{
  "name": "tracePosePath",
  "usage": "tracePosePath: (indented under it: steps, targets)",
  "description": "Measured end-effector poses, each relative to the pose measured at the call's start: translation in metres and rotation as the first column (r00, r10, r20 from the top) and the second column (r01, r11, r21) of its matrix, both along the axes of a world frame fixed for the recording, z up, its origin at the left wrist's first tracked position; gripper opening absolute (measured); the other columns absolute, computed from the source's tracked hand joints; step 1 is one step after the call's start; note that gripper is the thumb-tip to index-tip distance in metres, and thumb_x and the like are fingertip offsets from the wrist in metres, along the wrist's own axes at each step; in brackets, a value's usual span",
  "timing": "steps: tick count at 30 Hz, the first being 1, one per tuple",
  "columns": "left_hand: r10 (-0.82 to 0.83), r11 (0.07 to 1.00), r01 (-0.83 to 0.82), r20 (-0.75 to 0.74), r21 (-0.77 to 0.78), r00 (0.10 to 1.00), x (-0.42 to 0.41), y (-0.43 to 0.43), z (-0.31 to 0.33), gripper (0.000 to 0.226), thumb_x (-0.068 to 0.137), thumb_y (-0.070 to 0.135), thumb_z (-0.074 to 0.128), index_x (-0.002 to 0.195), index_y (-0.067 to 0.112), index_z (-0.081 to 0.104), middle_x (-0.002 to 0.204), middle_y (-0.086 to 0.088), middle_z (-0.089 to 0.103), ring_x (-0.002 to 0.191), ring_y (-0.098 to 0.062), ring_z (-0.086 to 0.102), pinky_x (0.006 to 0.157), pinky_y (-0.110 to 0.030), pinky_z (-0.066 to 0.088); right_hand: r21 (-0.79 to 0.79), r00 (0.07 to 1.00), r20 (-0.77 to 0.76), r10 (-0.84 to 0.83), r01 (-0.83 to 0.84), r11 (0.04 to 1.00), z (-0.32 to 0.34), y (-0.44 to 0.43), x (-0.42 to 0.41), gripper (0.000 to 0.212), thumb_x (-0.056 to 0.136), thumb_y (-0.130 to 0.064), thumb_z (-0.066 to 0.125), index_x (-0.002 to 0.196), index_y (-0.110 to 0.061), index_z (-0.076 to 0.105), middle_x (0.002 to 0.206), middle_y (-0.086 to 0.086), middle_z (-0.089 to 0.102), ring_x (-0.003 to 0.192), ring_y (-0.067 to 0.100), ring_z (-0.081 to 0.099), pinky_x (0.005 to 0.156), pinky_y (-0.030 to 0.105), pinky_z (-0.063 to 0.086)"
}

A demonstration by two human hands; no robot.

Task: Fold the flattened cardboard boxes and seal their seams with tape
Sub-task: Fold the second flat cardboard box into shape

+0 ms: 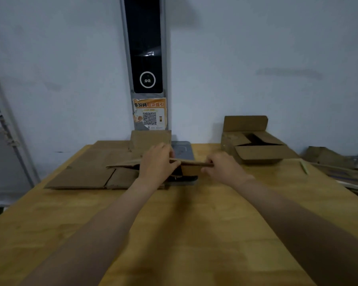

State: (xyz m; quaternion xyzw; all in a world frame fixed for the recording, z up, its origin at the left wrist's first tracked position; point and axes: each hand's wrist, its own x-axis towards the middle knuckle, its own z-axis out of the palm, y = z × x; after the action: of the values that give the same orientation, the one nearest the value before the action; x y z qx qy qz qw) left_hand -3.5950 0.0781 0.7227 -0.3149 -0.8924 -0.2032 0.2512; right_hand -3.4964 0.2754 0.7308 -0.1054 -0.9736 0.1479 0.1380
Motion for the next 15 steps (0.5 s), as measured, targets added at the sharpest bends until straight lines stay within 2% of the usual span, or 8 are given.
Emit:
tracePosePath:
  steps: [3, 4, 5, 7, 9, 11, 13, 15]
  targets:
    - [0.186, 0.983, -0.185, -0.076, 0.020, 0.980, 0.022, -0.002, 0.011, 0.027, 0.092, 0.049, 0.067, 0.074, 0.031, 0.056, 0.083, 0.013, 0.060, 0.090, -0.016, 0.057, 0.080, -0.038, 0.046, -0.021, 0.998, -0.065, -0.013, 0.012, 1.000, 0.012, 0.004, 0.019, 0.021, 0.095, -0.035, 0.068, 0.080, -0.026, 0.057, 0.081, -0.004, 0.061, 0.082, 0.019, 0.060, 0.071, 0.034, 0.050]
    - [0.214, 0.976, -0.213, -0.038, 0.044, 0.976, 0.027, -0.002, 0.017, 0.029, 0.093, 0.050, 0.065, 0.073, 0.030, 0.057, 0.080, 0.012, 0.063, 0.087, -0.015, 0.059, 0.080, -0.038, 0.049, -0.036, 0.996, -0.093, -0.016, 0.013, 0.999, 0.016, 0.004, 0.024, 0.022, 0.095, -0.038, 0.067, 0.080, -0.028, 0.055, 0.081, -0.005, 0.061, 0.081, 0.018, 0.060, 0.070, 0.035, 0.050]
    - [0.209, 0.974, -0.214, 0.080, 0.068, 0.975, 0.034, -0.001, 0.024, 0.034, 0.095, 0.052, 0.062, 0.072, 0.027, 0.060, 0.076, 0.010, 0.065, 0.080, -0.015, 0.062, 0.076, -0.037, 0.052, -0.059, 0.993, -0.119, -0.023, 0.016, 0.998, 0.022, 0.003, 0.029, 0.020, 0.096, -0.040, 0.065, 0.083, -0.028, 0.055, 0.081, -0.006, 0.061, 0.080, 0.017, 0.060, 0.068, 0.035, 0.050]
    - [0.077, 0.983, -0.145, 0.454, 0.117, 0.888, 0.049, 0.002, 0.038, 0.046, 0.099, 0.057, 0.054, 0.075, 0.019, 0.066, 0.071, 0.005, 0.068, 0.072, -0.017, 0.067, 0.067, -0.032, 0.053, -0.118, 0.983, -0.184, -0.026, 0.004, 0.993, 0.034, 0.000, 0.038, 0.018, 0.099, -0.042, 0.061, 0.095, -0.025, 0.058, 0.085, -0.005, 0.062, 0.080, 0.015, 0.061, 0.068, 0.035, 0.052]
    - [-0.101, 0.955, -0.131, 0.710, 0.265, 0.696, 0.066, 0.005, 0.053, 0.051, 0.102, 0.059, 0.046, 0.097, 0.014, 0.070, 0.087, 0.001, 0.075, 0.079, -0.019, 0.070, 0.063, -0.030, 0.051, -0.185, 0.970, -0.242, -0.020, -0.026, 0.982, 0.048, -0.006, 0.047, 0.019, 0.101, -0.041, 0.057, 0.100, -0.022, 0.057, 0.087, -0.004, 0.063, 0.080, 0.015, 0.061, 0.069, 0.035, 0.053]
    - [-0.241, 0.892, -0.187, 0.783, 0.411, 0.574, 0.082, 0.009, 0.070, 0.057, 0.102, 0.063, 0.044, 0.117, 0.012, 0.065, 0.105, -0.005, 0.074, 0.089, -0.024, 0.070, 0.067, -0.033, 0.053, -0.238, 0.963, -0.269, -0.011, -0.056, 0.970, 0.062, -0.012, 0.056, 0.019, 0.103, -0.039, 0.055, 0.099, -0.021, 0.055, 0.087, -0.002, 0.063, 0.080, 0.016, 0.061, 0.066, 0.033, 0.050]
    - [-0.332, 0.839, -0.225, 0.793, 0.496, 0.511, 0.093, 0.016, 0.084, 0.060, 0.100, 0.066, 0.046, 0.127, 0.014, 0.061, 0.118, -0.009, 0.069, 0.102, -0.033, 0.068, 0.082, -0.042, 0.056, -0.297, 0.961, -0.275, -0.019, -0.066, 0.953, 0.075, -0.016, 0.067, 0.018, 0.103, -0.038, 0.055, 0.099, -0.020, 0.055, 0.090, -0.002, 0.061, 0.082, 0.016, 0.060, 0.069, 0.034, 0.053]
    - [-0.440, 0.788, -0.240, 0.791, 0.567, 0.425, 0.105, 0.025, 0.095, 0.058, 0.099, 0.062, 0.052, 0.133, 0.016, 0.056, 0.123, -0.012, 0.065, 0.106, -0.036, 0.065, 0.082, -0.045, 0.059, -0.352, 0.966, -0.258, -0.027, -0.068, 0.934, 0.087, -0.019, 0.080, 0.018, 0.103, -0.037, 0.055, 0.100, -0.020, 0.054, 0.092, 0.000, 0.061, 0.082, 0.018, 0.062, 0.066, 0.037, 0.057]
